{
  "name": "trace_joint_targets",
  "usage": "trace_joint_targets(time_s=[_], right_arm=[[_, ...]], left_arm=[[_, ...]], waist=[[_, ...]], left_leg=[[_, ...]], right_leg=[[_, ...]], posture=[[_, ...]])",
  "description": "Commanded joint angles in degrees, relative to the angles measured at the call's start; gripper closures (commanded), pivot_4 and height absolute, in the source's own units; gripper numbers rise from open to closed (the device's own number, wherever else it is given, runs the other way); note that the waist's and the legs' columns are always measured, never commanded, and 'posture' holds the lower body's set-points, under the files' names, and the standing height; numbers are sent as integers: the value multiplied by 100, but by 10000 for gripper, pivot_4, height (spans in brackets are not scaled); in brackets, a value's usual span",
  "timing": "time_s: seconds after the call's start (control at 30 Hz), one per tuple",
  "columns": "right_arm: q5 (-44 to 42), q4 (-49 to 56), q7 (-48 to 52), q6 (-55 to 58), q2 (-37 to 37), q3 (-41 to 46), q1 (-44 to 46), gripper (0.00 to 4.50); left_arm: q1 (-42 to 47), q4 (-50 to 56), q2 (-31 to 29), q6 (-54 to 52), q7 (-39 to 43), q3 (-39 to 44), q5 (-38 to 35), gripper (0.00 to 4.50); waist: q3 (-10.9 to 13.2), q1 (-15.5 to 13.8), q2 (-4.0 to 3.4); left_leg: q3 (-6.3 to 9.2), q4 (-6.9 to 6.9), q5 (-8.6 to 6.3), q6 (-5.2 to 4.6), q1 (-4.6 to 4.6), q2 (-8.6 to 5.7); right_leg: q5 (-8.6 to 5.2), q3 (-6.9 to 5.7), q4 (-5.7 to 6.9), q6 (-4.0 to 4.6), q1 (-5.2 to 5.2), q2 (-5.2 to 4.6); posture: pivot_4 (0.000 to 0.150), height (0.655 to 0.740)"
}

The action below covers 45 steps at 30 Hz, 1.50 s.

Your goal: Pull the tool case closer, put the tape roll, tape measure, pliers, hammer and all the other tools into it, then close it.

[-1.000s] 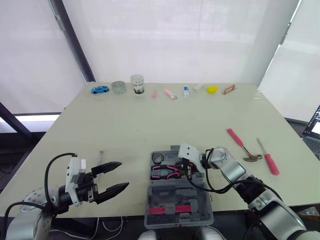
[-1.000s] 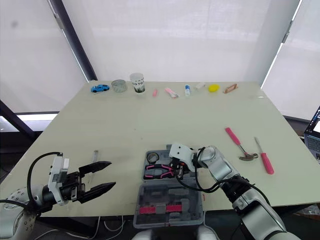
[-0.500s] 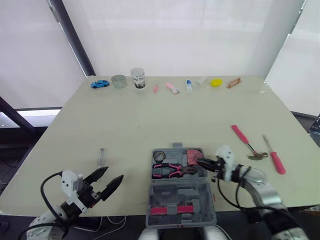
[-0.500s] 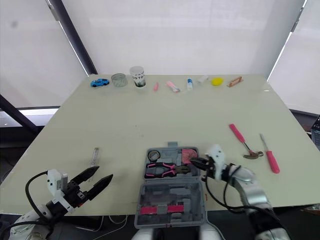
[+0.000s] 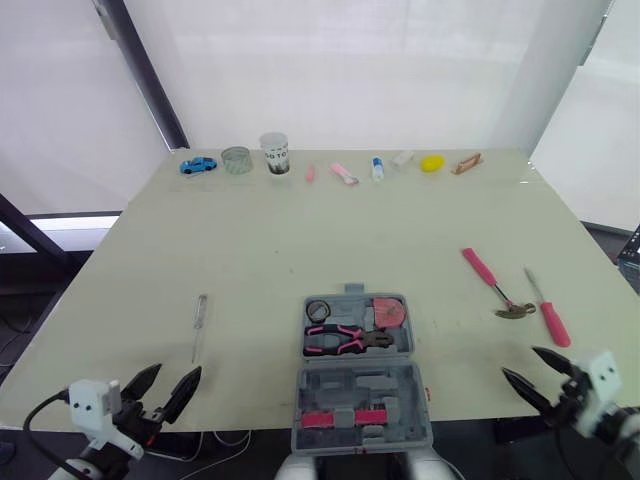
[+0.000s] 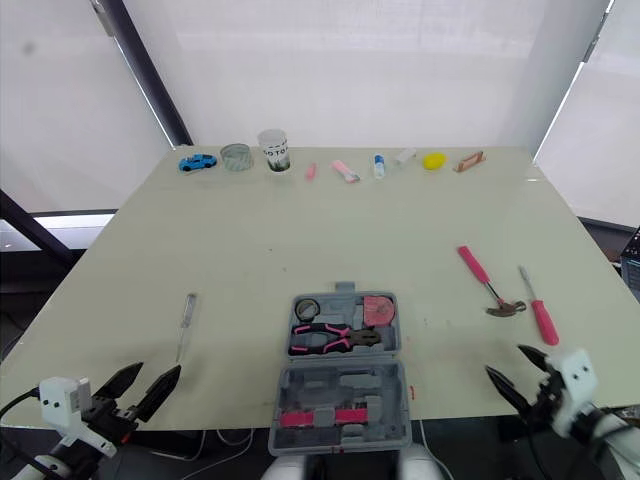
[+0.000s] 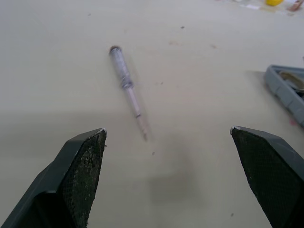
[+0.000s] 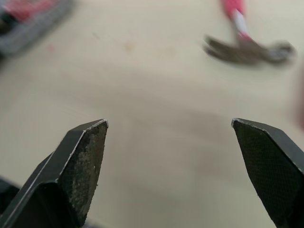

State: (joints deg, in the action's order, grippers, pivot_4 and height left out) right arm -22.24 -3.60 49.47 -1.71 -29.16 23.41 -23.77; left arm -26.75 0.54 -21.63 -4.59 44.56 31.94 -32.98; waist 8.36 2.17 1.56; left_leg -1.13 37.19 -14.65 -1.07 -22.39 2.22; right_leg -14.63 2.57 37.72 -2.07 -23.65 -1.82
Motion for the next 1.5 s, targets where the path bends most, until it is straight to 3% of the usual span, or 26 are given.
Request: trace_joint_targets(time_s=[0.03, 0.3, 0.37, 0.47, 0.57, 0.67, 0.8, 0.83, 0.97, 1.2, 1.5], right_arm=[[-160, 10, -80, -186, -48, 352, -79, 360], [-337, 744, -414, 414, 30, 8, 247, 360], [-112, 991, -517, 618, -77, -308, 455, 0], [-45, 1314, -441, 990, -261, -743, 807, 0], [12, 1685, -23, 1488, -659, -1417, 1278, 8705], [321, 1731, 287, 1663, -1062, -1983, 1727, 22966], [693, 1645, 685, 1744, -1522, -2547, 2280, 43295], [819, 1615, 798, 1738, -1642, -2699, 2415, 44778], [1326, 1479, 1119, 1588, -1921, -3295, 2864, 44778], [1947, 1172, 1328, 1971, -1625, -4217, 3843, 44778], [2456, 960, 1347, 2028, -1302, -4833, 4125, 44778]], left_arm=[[-159, 67, 71, 27, -103, 245, -171, 0], [-101, 520, -226, 26, 244, -90, -49, 0], [46, 701, -419, -73, 424, -305, -29, 4173], [255, 812, -768, -207, 756, -685, 74, 16177], [694, 747, -1337, -600, 1124, -1188, 224, 30119], [1086, 549, -1860, -834, 1580, -1659, 408, 44086], [1722, 203, -2304, -956, 2085, -2192, 645, 45000], [1899, 84, -2383, -949, 2220, -2360, 735, 45000], [2440, -364, -2465, -782, 2531, -2862, 1103, 45000], [3395, -800, -2144, -716, 2617, -3756, 1736, 45000], [3987, -787, -1674, -892, 2573, -4302, 1974, 45000]], waist=[[6, 22, 6], [16, -3, 8], [17, -17, 7], [19, -31, 1], [26, -31, -7], [30, -34, -11], [38, -44, -14], [39, -49, -15], [40, -68, -14], [44, -99, -11], [45, -153, -9]], left_leg=[[-3, 0, 0, 0, 2, 0], [-11, 1, 0, 0, 14, 3], [-7, 1, 0, 0, 9, 3], [-4, 2, 0, 0, 10, 2], [-6, 2, 1, 0, 8, 0], [-5, 4, 1, -1, 4, -1], [-9, 4, 1, -1, -6, -5], [-8, 4, 1, -1, -15, -6], [-8, 13, 1, -1, -17, -11], [-2, 26, 2, -1, -25, -9], [2, 28, 2, -1, -37, -11]], right_leg=[[0, 4, 0, -1, 0, 0], [2, 6, 2, -5, 0, -9], [2, 2, 2, -4, -1, -9], [2, -1, 6, -3, 0, -7], [13, -1, 6, 14, 0, -4], [16, -8, 7, 19, -1, 5], [15, -20, 4, 19, -1, 7], [16, -23, 3, 20, -7, 9], [27, -26, 5, 3, -7, 16], [31, -26, 17, 1, -12, 30], [31, -28, 16, 1, -15, 32]], posture=[[1500, 7400], [1500, 7400], [1500, 7400], [1500, 7400], [1500, 7400], [1500, 7400], [1500, 7400], [1500, 7400], [1500, 7400], [1500, 7400], [1500, 7400]])
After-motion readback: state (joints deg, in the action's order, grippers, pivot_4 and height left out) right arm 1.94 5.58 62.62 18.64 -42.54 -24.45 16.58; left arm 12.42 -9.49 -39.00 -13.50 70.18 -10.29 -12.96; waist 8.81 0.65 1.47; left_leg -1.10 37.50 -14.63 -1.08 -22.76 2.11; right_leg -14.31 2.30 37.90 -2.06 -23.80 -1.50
